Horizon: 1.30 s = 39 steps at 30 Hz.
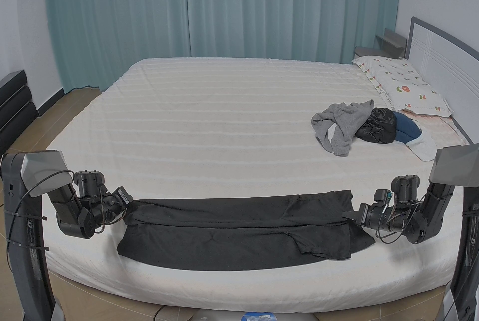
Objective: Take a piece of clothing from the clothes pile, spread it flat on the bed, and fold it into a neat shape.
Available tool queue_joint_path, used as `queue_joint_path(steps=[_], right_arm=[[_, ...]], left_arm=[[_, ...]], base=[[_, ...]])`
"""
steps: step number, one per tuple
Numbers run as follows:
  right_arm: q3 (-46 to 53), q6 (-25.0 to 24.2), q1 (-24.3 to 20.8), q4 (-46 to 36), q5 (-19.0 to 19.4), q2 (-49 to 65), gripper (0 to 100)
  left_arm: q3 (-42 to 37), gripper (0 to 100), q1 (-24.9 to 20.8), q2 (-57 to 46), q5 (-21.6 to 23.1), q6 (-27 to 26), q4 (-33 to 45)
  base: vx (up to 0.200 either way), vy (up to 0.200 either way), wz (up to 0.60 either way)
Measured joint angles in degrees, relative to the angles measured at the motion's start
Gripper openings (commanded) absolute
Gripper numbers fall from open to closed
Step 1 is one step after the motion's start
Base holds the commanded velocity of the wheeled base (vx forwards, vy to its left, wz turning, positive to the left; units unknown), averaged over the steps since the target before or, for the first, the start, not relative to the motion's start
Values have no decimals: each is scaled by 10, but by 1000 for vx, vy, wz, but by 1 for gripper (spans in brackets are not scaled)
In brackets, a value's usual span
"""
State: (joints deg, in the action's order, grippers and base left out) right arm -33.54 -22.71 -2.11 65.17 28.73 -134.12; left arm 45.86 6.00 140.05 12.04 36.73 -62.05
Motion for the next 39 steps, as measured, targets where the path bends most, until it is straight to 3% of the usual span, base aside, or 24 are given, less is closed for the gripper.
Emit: queue_joint_path(steps=[2,3,9,15,23,26,29,34,39], right_arm=[[0,0,1,0,0,0,100],[0,0,1,0,0,0,100],[-5,-9,0,0,2,8,100],[-20,-48,-1,-2,1,25,100],[-52,-110,-12,-58,-11,56,100],[-54,-134,-17,-79,-29,72,100],[-47,-172,-27,-91,-71,88,100],[-25,-232,-52,-96,-113,106,100],[-14,-255,-61,-97,-118,116,100]], left_arm=[[0,0,0,0,0,1,0],[0,100,0,0,0,1,1],[0,100,1,0,-1,3,0],[-12,100,6,-11,-3,31,-1],[-92,100,12,-85,-5,68,5],[-139,100,4,-109,-6,71,6],[-182,100,-11,-127,-8,84,6],[-203,100,-30,-141,-22,119,7],[-190,100,-45,-143,-63,126,7]], base=[[0,0,0],[0,0,0],[0,0,0],[0,0,0],[0,0,0],[0,0,0],[0,0,0],[0,0,0],[0,0,0]])
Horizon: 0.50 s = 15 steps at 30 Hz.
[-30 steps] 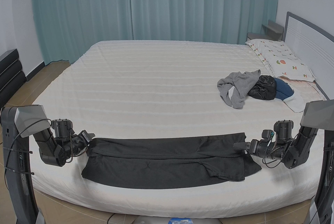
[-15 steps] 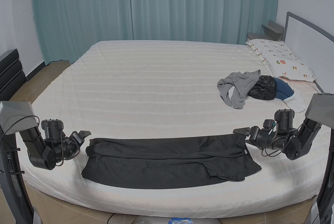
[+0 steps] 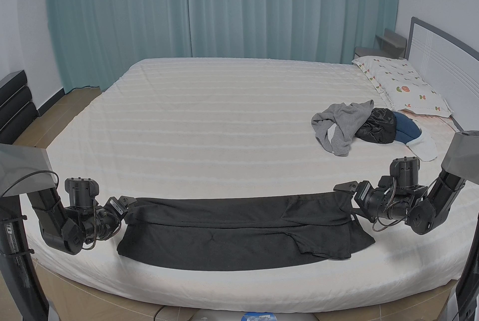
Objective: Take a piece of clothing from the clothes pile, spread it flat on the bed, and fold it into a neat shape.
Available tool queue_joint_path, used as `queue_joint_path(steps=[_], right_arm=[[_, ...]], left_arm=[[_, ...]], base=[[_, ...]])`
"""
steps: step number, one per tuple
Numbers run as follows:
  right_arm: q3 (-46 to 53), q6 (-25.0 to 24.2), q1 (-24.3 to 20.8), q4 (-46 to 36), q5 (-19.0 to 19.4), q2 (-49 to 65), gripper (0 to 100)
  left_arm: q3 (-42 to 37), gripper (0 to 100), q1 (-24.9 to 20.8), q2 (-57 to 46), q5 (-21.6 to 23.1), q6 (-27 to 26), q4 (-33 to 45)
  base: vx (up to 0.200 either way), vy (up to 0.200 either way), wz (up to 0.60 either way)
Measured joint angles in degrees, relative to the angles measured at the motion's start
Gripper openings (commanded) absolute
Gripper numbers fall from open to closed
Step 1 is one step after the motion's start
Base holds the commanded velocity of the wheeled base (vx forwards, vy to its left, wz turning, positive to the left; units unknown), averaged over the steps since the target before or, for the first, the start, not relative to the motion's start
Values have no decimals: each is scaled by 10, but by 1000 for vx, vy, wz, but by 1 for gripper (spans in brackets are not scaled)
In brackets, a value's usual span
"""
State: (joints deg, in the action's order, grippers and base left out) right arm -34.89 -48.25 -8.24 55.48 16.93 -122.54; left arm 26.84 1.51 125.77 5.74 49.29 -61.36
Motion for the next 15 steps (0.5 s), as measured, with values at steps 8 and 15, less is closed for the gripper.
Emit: queue_joint_path(steps=[8,15], right_arm=[[12,-5,-5,-2,-3,6,100],[13,-8,-20,-11,-52,8,100]], left_arm=[[34,0,-20,13,-17,22,0],[44,0,-10,22,-19,23,0]], base=[[0,0,0],[0,0,0]])
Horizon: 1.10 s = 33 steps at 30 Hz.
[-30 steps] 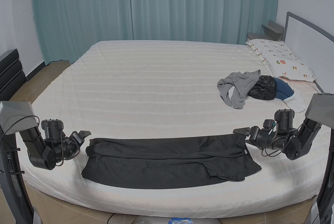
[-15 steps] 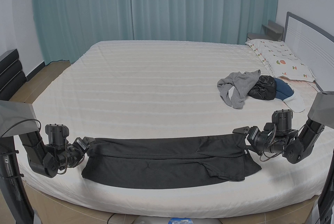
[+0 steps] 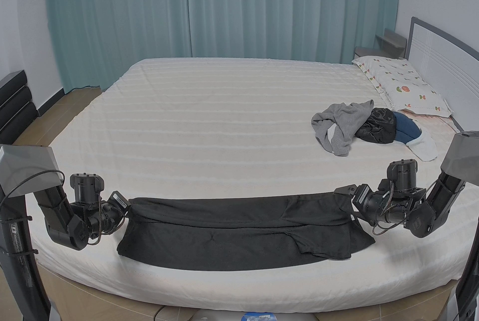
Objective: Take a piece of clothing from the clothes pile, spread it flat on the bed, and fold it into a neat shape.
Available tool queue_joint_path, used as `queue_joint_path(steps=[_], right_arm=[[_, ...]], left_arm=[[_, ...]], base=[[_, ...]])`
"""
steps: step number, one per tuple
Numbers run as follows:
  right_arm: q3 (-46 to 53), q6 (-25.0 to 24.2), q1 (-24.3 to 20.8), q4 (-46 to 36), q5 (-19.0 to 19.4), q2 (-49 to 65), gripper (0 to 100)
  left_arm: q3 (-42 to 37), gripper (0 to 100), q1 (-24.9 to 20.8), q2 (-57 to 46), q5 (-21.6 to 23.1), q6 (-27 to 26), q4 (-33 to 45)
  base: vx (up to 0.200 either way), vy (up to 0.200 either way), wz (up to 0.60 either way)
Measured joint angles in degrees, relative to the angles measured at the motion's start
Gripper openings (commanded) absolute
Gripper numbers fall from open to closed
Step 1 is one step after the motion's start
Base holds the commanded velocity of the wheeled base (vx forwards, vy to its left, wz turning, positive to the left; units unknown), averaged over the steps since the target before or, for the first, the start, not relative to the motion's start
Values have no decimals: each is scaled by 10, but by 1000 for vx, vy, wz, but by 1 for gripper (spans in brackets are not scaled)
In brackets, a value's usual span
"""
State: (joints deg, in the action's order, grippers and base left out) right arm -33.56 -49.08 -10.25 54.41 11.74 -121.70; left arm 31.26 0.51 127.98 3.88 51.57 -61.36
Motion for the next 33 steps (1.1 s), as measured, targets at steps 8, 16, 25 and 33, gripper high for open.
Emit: queue_joint_path(steps=[8,16,25,33], right_arm=[[-17,-42,-24,-68,-27,11,100],[-60,-83,-38,-121,-46,12,100],[-65,-81,-40,-162,-50,15,100],[-67,-81,-42,-170,-50,3,100]], left_arm=[[-1,0,6,-10,0,1,-3],[-5,0,0,-26,-1,1,-6],[-5,0,-8,-32,-27,0,-7],[-5,0,-23,-33,-41,-1,-8]], base=[[0,0,0],[0,0,0],[0,0,0],[0,0,0]])
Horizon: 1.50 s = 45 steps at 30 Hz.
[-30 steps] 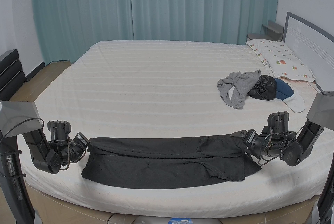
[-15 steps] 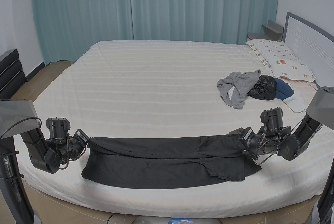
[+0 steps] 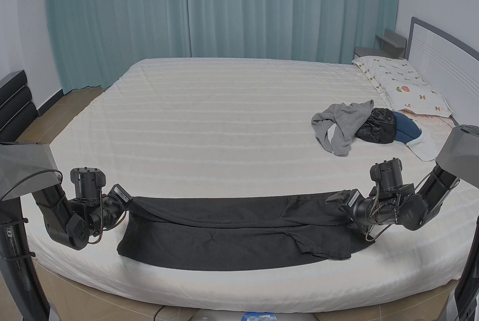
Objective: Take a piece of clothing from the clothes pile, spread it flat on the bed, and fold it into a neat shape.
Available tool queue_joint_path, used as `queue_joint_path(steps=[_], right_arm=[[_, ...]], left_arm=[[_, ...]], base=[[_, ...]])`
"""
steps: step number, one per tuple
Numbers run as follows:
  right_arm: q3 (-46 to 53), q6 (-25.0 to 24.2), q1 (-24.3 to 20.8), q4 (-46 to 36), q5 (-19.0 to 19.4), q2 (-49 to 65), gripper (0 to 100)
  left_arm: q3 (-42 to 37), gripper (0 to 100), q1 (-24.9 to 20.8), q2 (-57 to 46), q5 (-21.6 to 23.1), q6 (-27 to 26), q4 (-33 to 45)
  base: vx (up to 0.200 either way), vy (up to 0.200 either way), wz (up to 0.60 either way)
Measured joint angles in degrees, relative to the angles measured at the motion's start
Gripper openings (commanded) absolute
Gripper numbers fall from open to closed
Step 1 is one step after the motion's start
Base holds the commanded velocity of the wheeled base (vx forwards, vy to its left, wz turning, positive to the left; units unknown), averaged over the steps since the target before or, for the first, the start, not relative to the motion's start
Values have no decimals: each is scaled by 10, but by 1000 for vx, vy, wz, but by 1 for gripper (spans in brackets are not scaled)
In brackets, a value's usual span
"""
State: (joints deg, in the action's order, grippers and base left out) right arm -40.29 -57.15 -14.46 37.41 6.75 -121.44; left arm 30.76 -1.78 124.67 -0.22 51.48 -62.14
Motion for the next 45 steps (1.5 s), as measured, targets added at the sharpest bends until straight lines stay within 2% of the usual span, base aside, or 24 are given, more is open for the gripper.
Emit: queue_joint_path(steps=[9,14,15,34,45], right_arm=[[-34,-3,1,-2,-2,-35,100],[-57,-4,5,-1,-20,-56,100],[-59,-5,5,-1,-21,-58,0],[-85,-8,18,-22,-23,-48,0],[-200,-4,34,-17,-38,-50,0]], left_arm=[[-1,0,-3,-2,0,0,0],[-1,0,-3,-4,0,0,0],[-1,0,-3,-4,0,0,0],[21,0,-2,-12,0,-3,3],[112,0,11,-4,-3,-19,0]], base=[[0,0,0],[0,0,0],[0,0,0],[0,0,0],[0,0,0]])
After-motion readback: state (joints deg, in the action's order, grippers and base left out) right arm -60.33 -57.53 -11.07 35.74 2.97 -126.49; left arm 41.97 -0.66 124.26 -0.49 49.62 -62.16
